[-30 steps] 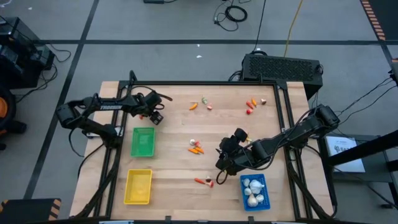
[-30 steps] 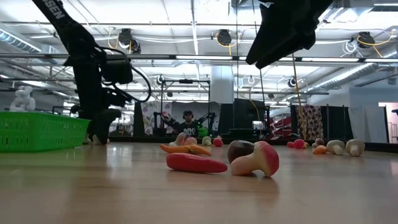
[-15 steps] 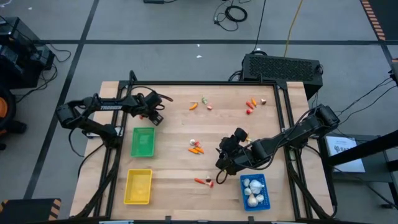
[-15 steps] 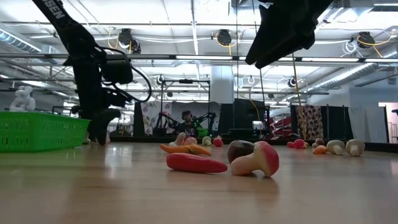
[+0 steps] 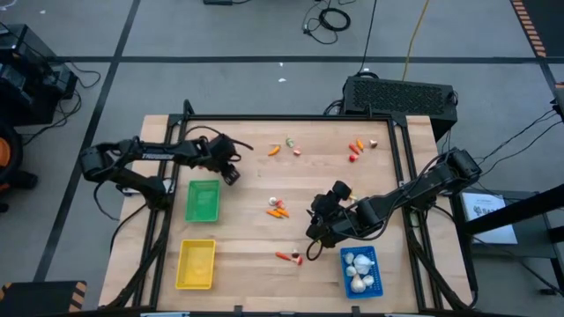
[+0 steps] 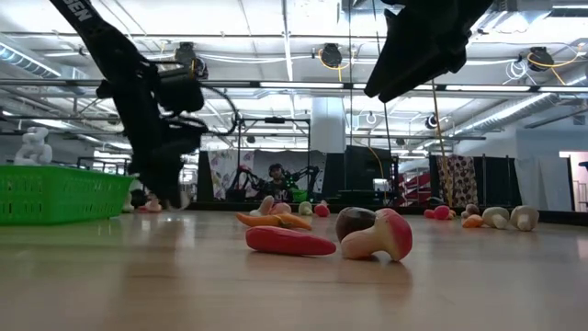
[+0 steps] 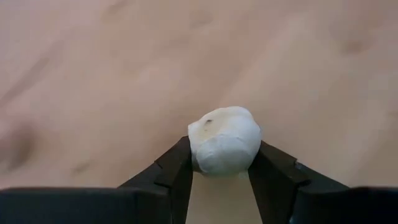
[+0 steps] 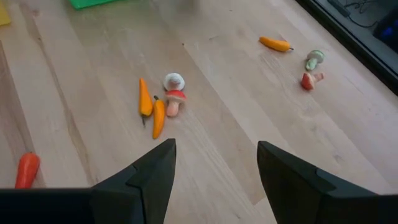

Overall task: Sort produce into baskets
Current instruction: Put the garlic into the blue bin

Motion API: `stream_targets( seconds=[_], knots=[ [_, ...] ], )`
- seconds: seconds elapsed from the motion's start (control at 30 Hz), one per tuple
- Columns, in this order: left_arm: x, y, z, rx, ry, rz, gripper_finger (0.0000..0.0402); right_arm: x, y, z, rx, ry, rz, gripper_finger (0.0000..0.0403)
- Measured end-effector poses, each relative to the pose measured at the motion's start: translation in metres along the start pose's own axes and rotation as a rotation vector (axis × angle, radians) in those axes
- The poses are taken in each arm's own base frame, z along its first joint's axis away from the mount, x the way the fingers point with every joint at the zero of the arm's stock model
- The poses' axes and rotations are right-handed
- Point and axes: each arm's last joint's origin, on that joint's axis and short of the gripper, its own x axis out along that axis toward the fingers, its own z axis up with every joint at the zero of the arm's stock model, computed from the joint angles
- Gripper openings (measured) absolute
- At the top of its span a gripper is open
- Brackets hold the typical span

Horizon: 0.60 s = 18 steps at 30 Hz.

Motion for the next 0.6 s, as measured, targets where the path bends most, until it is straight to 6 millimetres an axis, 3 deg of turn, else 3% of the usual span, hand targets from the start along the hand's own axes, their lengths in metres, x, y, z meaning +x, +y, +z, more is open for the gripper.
stream_targets(
  seconds=[0.3, 0.6],
  knots=[
    [-0.008, -0.069, 0.008, 0.146, -0.215, -0.372, 0.0143, 0.0, -0.002, -0.003, -0.02, 0.031, -0.012, 0.0215],
    [-0.039, -0.155, -0.02, 0.371, -0.455, -0.656, 0.0144, 0.001, -0.006, -0.003, -0.033, 0.045, -0.036, 0.0215]
  ],
)
